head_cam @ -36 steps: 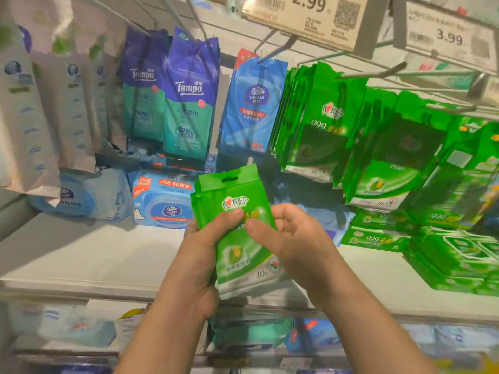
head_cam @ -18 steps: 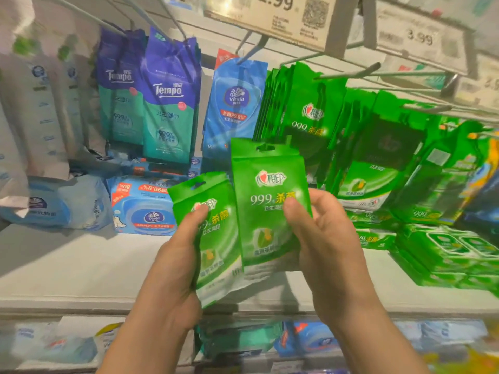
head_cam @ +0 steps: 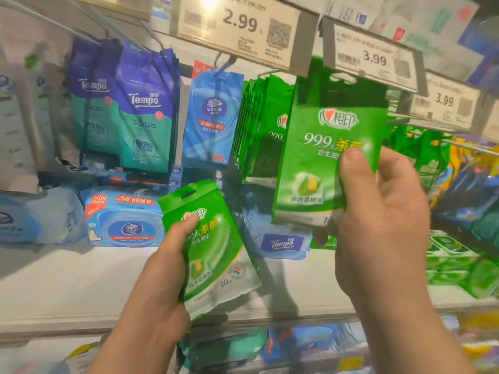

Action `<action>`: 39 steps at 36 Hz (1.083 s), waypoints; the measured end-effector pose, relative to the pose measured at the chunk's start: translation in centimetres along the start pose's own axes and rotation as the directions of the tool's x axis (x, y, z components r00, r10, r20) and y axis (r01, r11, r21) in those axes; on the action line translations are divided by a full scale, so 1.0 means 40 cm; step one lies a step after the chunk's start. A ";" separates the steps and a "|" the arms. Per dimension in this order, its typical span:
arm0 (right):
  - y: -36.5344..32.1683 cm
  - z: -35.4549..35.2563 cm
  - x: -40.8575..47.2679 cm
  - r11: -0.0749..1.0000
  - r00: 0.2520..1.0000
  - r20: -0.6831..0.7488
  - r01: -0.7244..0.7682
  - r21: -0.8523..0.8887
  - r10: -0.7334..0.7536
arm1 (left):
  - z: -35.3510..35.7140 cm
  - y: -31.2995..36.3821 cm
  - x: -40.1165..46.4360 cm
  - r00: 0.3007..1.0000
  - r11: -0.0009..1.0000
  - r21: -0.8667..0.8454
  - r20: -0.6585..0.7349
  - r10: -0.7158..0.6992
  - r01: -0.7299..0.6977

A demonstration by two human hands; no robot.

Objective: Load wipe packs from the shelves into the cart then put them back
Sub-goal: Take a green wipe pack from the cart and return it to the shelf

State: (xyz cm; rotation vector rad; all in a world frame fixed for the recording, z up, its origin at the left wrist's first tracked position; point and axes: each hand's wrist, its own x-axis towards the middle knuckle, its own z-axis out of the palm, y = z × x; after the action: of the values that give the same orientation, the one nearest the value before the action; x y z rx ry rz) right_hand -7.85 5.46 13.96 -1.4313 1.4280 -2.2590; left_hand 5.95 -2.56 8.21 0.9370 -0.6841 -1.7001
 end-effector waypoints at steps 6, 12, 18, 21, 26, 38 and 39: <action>0.029 0.005 0.003 0.991 0.992 -0.027 -0.126 0.043 0.127 | -0.001 0.013 0.018 0.998 0.998 0.042 -0.043 -0.036 0.038; 0.065 0.019 -0.023 0.961 0.964 -0.020 -0.261 0.095 0.264 | -0.013 0.033 0.043 0.997 0.990 0.139 -0.082 -0.007 0.018; 0.091 0.056 -0.032 0.826 0.863 0.025 -0.492 0.275 0.505 | -0.031 0.041 0.046 0.999 0.962 0.272 0.031 -0.045 0.035; 0.093 0.086 -0.017 0.787 0.832 0.025 -0.533 0.312 0.554 | -0.023 0.035 0.045 0.997 0.941 0.336 -0.072 -0.003 0.027; 0.102 0.127 0.019 0.721 0.769 0.007 -0.602 0.345 0.639 | -0.020 0.020 0.040 0.998 0.976 0.214 -0.060 -0.028 0.041; 0.120 0.143 0.020 0.620 0.677 0.089 -0.712 0.330 0.731 | -0.070 0.004 0.045 0.999 0.988 0.154 -0.025 0.035 -0.030; 0.121 0.141 0.009 0.601 0.664 0.112 -0.726 0.333 0.740 | -0.078 -0.001 0.050 0.999 0.987 0.154 -0.023 0.043 -0.039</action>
State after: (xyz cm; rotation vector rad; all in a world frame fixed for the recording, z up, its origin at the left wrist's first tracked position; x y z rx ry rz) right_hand -5.55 -1.06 11.22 -0.5124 1.2055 -1.8360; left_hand 8.24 -4.46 6.00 1.0434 -0.8205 -1.6133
